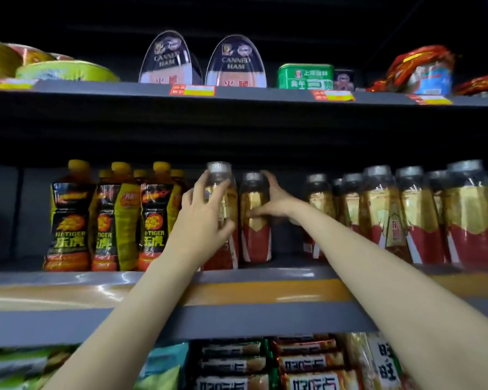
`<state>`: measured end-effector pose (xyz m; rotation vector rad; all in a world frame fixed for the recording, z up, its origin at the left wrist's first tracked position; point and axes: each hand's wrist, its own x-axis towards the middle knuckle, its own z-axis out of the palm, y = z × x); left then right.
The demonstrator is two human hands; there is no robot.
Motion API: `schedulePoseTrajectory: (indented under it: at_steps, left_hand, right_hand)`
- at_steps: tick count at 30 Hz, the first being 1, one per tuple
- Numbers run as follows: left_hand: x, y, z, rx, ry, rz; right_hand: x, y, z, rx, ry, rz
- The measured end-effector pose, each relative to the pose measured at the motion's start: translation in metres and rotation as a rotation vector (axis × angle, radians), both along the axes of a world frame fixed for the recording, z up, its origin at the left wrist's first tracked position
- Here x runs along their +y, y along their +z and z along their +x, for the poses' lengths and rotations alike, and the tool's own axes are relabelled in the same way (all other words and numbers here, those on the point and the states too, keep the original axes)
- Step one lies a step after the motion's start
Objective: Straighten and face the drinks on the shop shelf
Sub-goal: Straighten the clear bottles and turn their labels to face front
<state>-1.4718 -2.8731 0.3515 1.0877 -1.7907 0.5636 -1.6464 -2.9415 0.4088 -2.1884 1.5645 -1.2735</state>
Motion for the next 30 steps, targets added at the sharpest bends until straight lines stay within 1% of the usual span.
schedulePoseTrajectory:
  at_steps: [2,6,10,12,13,15,17,19,20,21,22,24,25,27,28,29,30]
  left_hand:
    - [0.001,0.000,0.000,0.008,-0.004,0.006]
    - [0.002,0.001,0.001,0.033,-0.027,0.013]
    - [0.000,0.002,0.002,0.038,-0.065,0.039]
    - [0.000,0.001,0.002,0.040,-0.060,0.056]
    - [0.002,0.002,0.001,0.040,-0.055,0.061]
    - [0.009,0.004,0.000,0.051,-0.053,0.048]
    - [0.019,0.011,-0.001,0.062,-0.057,-0.056]
    - [0.032,0.018,-0.001,0.101,-0.119,-0.164]
    - [0.041,0.020,-0.001,0.140,-0.189,-0.160]
    - [0.051,0.020,-0.002,0.183,-0.288,-0.107]
    - [0.061,0.020,-0.004,0.213,-0.400,0.004]
    - [0.080,0.018,-0.005,0.244,-0.589,0.311]
    - [0.087,0.016,-0.004,0.289,-0.702,0.473]
    - [0.102,0.015,0.001,0.480,-0.943,0.779]
    - [0.106,0.014,0.004,0.571,-1.036,0.856]
    - [0.110,0.013,0.006,0.641,-1.094,0.857]
    - [0.113,0.011,0.008,0.665,-1.093,0.779]
  right_hand:
    - [0.001,-0.001,0.000,-0.055,0.002,-0.024]
    - [0.019,-0.002,0.000,-0.072,-0.011,-0.120]
    - [0.065,-0.011,-0.012,-0.020,-0.007,-0.254]
    - [0.093,-0.021,-0.021,-0.069,0.025,-0.347]
    - [0.107,-0.027,-0.026,-0.125,0.046,-0.390]
    - [0.131,-0.039,-0.035,-0.330,0.130,-0.407]
    - [0.148,-0.048,-0.042,-0.567,0.248,-0.366]
    - [0.161,-0.050,-0.047,-0.716,0.316,-0.349]
    - [0.166,-0.050,-0.048,-0.770,0.342,-0.350]
    - [0.170,-0.049,-0.049,-0.821,0.373,-0.349]
    - [0.174,-0.047,-0.049,-0.868,0.410,-0.344]
    - [0.180,-0.043,-0.046,-0.940,0.481,-0.327]
    - [0.182,-0.042,-0.043,-0.975,0.512,-0.317]
    - [0.184,-0.039,-0.035,-1.047,0.588,-0.282]
    - [0.185,-0.038,-0.031,-1.071,0.624,-0.250]
    - [0.186,-0.037,-0.028,-1.078,0.645,-0.208]
    - [0.187,-0.037,-0.025,-1.074,0.647,-0.161]
